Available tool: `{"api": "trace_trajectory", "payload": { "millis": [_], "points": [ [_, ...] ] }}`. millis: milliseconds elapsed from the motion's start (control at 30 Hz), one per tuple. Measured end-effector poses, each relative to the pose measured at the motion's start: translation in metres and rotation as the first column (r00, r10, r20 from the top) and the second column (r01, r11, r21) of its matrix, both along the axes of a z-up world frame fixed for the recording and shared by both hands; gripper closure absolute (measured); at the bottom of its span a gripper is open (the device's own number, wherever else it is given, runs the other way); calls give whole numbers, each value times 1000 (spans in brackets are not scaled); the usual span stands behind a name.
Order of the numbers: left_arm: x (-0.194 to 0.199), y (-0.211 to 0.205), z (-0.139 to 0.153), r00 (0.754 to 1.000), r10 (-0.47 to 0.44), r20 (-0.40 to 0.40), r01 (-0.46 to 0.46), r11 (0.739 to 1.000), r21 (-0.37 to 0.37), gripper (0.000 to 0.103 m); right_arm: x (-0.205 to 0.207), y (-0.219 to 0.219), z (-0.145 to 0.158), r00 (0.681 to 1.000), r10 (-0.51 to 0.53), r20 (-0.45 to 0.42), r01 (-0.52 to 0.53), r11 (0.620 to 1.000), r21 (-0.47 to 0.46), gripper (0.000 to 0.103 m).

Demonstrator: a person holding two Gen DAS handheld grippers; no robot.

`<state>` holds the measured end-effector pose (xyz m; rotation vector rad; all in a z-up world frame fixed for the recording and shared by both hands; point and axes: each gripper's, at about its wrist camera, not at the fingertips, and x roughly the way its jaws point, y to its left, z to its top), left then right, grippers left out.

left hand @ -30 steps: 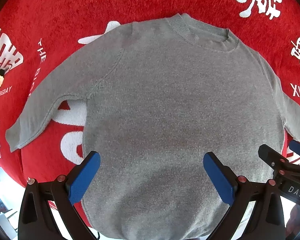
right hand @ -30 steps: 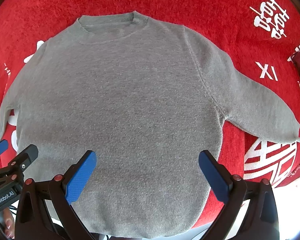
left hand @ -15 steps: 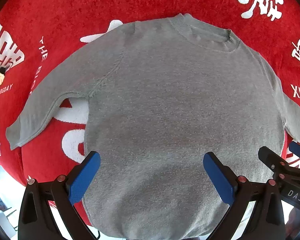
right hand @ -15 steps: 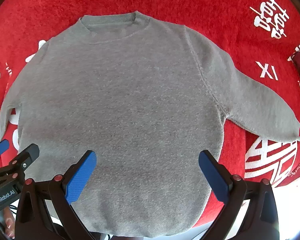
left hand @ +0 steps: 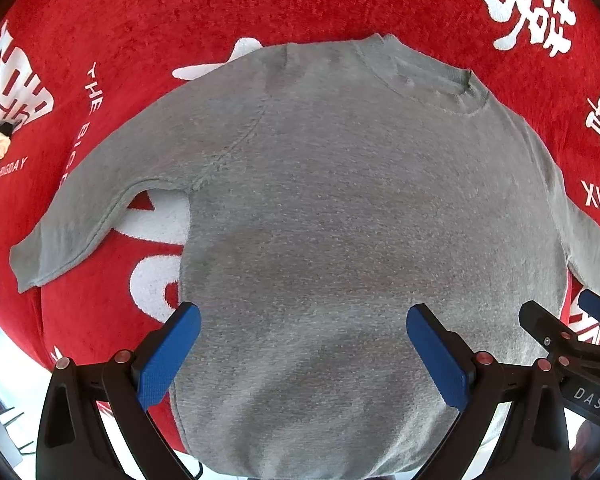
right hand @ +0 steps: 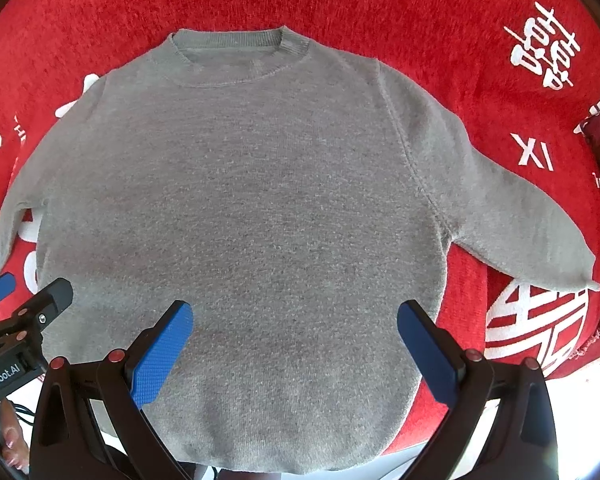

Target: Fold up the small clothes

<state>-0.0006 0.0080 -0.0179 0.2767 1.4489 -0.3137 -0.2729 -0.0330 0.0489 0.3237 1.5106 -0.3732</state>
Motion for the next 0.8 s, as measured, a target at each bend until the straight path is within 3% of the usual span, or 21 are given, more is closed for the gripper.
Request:
{"api": "trace_trajectory", "payload": {
  "millis": [567,800],
  "points": [
    [12,31,3,998,60,11,-60,998,-23,0,21,30,9,999,46,2,-46,999,-8,1],
    [26,72,0,988,148,-47,-154,978,-138,0,41,54,15,994,104,15,-104,995,0,1]
  ]
}}
